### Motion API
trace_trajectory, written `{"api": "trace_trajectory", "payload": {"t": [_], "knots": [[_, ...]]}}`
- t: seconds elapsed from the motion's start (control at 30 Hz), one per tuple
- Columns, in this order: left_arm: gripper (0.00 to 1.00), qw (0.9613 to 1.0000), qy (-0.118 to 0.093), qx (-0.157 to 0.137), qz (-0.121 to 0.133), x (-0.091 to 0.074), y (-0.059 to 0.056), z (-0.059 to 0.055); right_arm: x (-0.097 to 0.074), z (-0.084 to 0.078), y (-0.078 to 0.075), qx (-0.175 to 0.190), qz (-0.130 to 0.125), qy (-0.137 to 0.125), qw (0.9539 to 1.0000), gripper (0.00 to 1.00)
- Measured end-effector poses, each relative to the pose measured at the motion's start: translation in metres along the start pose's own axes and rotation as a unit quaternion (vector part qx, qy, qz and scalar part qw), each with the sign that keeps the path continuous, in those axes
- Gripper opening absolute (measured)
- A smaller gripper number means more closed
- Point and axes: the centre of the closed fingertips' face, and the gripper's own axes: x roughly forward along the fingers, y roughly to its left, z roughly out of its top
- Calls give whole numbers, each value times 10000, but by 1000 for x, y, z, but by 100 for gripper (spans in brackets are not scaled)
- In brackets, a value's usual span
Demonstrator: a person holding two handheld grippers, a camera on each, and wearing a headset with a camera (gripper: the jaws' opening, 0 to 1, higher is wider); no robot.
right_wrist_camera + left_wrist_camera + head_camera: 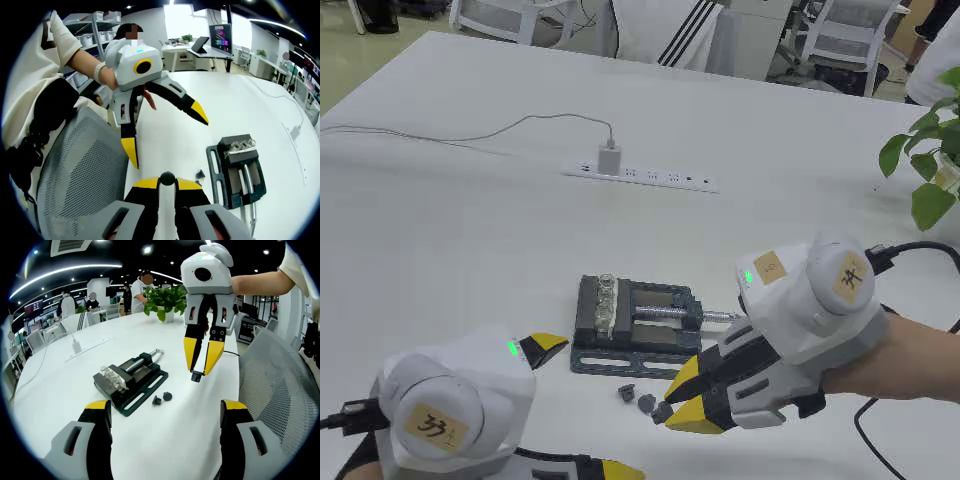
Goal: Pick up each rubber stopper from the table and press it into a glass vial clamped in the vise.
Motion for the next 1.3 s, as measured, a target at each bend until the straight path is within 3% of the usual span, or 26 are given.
{"api": "trace_trajectory", "payload": {"t": [0.17, 0.5, 0.83, 1.1, 1.17, 1.3], "knots": [[99, 9998, 96, -69, 152, -6, 12, -6, 1, 0, -2, 29, 22, -5, 10000, 6], [99, 9992, 154, -188, 331, -19, 26, -8, -3, 0, -11, -135, 105, 194, 9997, 6], [99, 9991, 140, -224, 335, -26, 33, -9, -9, 14, -38, -509, 99, 445, 9977, 6], [98, 9993, 156, -184, 279, -28, 40, -10, -13, 33, -80, -1273, -77, 986, 9869, 5], [98, 9993, 163, -185, 284, -28, 42, -10, -12, 38, -88, -1325, -78, 1038, 9857, 5], [98, 9993, 147, -233, 266, -28, 45, -11, -11, 43, -106, -1726, -99, 1401, 9749, 5]]}}
